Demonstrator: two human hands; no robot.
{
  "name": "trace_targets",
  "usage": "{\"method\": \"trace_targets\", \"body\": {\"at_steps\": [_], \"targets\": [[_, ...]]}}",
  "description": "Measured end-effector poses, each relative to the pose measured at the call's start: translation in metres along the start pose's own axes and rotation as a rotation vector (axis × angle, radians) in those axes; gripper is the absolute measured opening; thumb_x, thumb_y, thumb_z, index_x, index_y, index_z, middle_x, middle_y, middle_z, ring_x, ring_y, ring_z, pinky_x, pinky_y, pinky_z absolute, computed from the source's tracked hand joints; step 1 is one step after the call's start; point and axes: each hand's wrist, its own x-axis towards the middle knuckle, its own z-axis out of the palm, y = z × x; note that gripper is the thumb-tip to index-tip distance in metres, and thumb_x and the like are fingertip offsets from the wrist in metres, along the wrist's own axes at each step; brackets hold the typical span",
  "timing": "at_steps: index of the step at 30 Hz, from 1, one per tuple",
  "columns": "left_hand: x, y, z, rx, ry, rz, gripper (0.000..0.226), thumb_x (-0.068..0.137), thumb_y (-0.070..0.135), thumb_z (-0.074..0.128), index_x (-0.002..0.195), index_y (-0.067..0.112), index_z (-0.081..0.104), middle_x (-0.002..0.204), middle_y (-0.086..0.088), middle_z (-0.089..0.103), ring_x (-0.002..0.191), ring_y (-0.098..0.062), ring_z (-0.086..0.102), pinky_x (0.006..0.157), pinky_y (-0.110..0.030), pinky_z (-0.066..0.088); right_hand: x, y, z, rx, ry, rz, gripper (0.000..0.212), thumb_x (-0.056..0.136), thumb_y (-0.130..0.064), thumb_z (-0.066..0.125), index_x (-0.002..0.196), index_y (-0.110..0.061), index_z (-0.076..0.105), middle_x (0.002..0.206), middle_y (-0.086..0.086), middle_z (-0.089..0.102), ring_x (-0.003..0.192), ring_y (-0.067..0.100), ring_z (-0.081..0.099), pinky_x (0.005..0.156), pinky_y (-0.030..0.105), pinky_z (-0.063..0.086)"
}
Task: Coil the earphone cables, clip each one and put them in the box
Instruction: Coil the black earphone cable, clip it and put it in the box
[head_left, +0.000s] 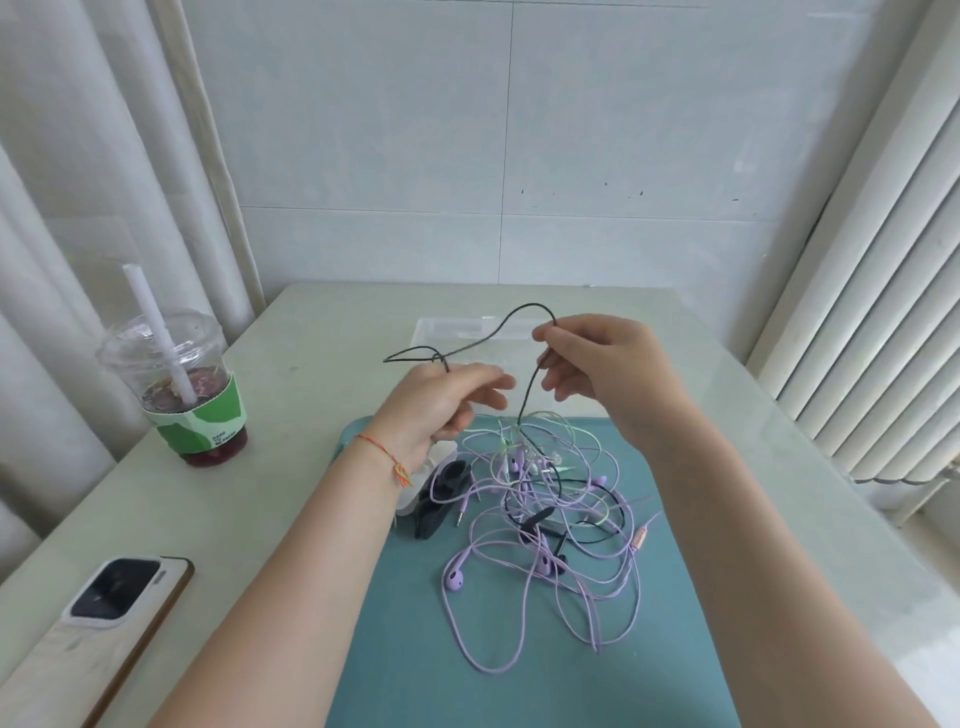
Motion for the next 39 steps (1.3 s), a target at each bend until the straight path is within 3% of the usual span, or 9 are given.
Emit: {"method": "trace_targets", "body": {"at_steps": [4, 7, 11, 15, 20, 28, 33, 36, 39], "targets": [[-0.008, 0.004, 0.01, 0.059, -0.169, 0.097, 0.01, 0.089, 0.016, 0.066, 0.093, 0.014, 0.075, 0.066, -0.001, 0.06, 0.042, -0.008, 0.033, 0.04, -0.016, 0.023, -0.001, -0.001, 0.002, 0.161, -0.041, 0.051, 0.012, 0.092, -0.007, 0.062, 0.092, 0.004, 0.067, 0.067, 0.013, 0.066, 0.053, 0.021, 0.061, 0.049, 0.024, 0.05], [-0.01, 0.0, 0.011, 0.211, -0.263, 0.065, 0.007, 0.086, 0.016, 0.071, 0.087, 0.011, 0.076, 0.061, 0.001, 0.059, 0.044, -0.008, 0.031, 0.042, -0.015, 0.025, 0.0, -0.003, 0.003, 0.316, 0.064, -0.005, 0.009, 0.092, -0.005, 0.061, 0.091, 0.003, 0.066, 0.068, 0.012, 0.065, 0.054, 0.02, 0.064, 0.051, 0.024, 0.052], [-0.008, -0.002, 0.008, 0.169, -0.247, 0.039, 0.015, 0.093, 0.018, 0.063, 0.089, 0.01, 0.075, 0.066, -0.001, 0.062, 0.041, -0.007, 0.03, 0.04, -0.015, 0.022, 0.007, -0.003, -0.005, 0.479, 0.184, -0.12, 0.012, 0.093, 0.004, 0.053, 0.098, 0.002, 0.064, 0.091, 0.013, 0.063, 0.073, 0.024, 0.066, 0.072, 0.029, 0.056], [-0.003, 0.0, 0.005, -0.056, -0.076, 0.104, 0.017, 0.092, 0.022, 0.063, 0.094, 0.01, 0.076, 0.069, 0.003, 0.062, 0.042, -0.008, 0.032, 0.038, -0.016, 0.02, 0.007, 0.005, 0.003, 0.163, 0.079, 0.01, 0.024, 0.093, 0.007, 0.05, 0.116, 0.003, 0.056, 0.095, 0.014, 0.06, 0.076, 0.025, 0.067, 0.08, 0.035, 0.058], [-0.001, 0.0, 0.001, -0.135, 0.054, 0.168, 0.015, 0.091, 0.023, 0.064, 0.091, 0.016, 0.077, 0.068, 0.004, 0.064, 0.04, -0.008, 0.027, 0.039, -0.017, 0.017, -0.001, 0.01, 0.01, -0.277, -0.283, 0.105, 0.009, 0.092, -0.014, 0.062, 0.096, -0.006, 0.064, 0.082, 0.006, 0.069, 0.07, 0.019, 0.066, 0.069, 0.035, 0.053], [0.0, 0.003, -0.003, -0.251, 0.025, 0.145, 0.02, 0.093, 0.025, 0.06, 0.085, 0.015, 0.075, 0.073, 0.0, 0.068, 0.038, -0.007, 0.022, 0.047, -0.025, 0.01, -0.004, 0.012, 0.018, -0.507, -0.204, -0.013, 0.012, 0.088, -0.022, 0.067, 0.091, -0.011, 0.063, 0.059, 0.001, 0.066, 0.042, 0.014, 0.051, 0.043, 0.021, 0.04], [0.004, 0.006, -0.01, -0.567, 0.173, 0.27, 0.018, 0.094, 0.025, 0.056, 0.09, 0.013, 0.068, 0.073, 0.004, 0.068, 0.033, -0.003, 0.026, 0.038, -0.016, 0.017, -0.003, 0.013, 0.01, -0.838, -0.311, 0.013, 0.014, 0.084, -0.031, 0.071, 0.082, -0.017, 0.071, 0.062, -0.005, 0.058, 0.051, 0.009, 0.046, 0.054, 0.021, 0.038], [0.007, 0.006, -0.022, -0.581, 0.336, 0.293, 0.016, 0.097, 0.027, 0.055, 0.092, 0.017, 0.067, 0.078, 0.005, 0.071, 0.034, -0.005, 0.025, 0.038, -0.017, 0.018, -0.003, 0.011, 0.004, -0.721, -0.27, 0.012, 0.014, 0.084, -0.032, 0.071, 0.077, -0.021, 0.074, 0.062, 0.001, 0.057, 0.054, 0.017, 0.044, 0.056, 0.026, 0.038], [0.005, 0.005, -0.016, -0.37, 0.276, 0.206, 0.022, 0.094, 0.032, 0.06, 0.095, 0.012, 0.069, 0.082, -0.001, 0.07, 0.035, -0.006, 0.023, 0.037, -0.019, 0.018, -0.001, 0.006, 0.004, -0.449, -0.112, -0.057, 0.013, 0.084, -0.03, 0.069, 0.075, -0.026, 0.076, 0.07, 0.014, 0.059, 0.062, 0.02, 0.043, 0.058, 0.033, 0.038]]}}
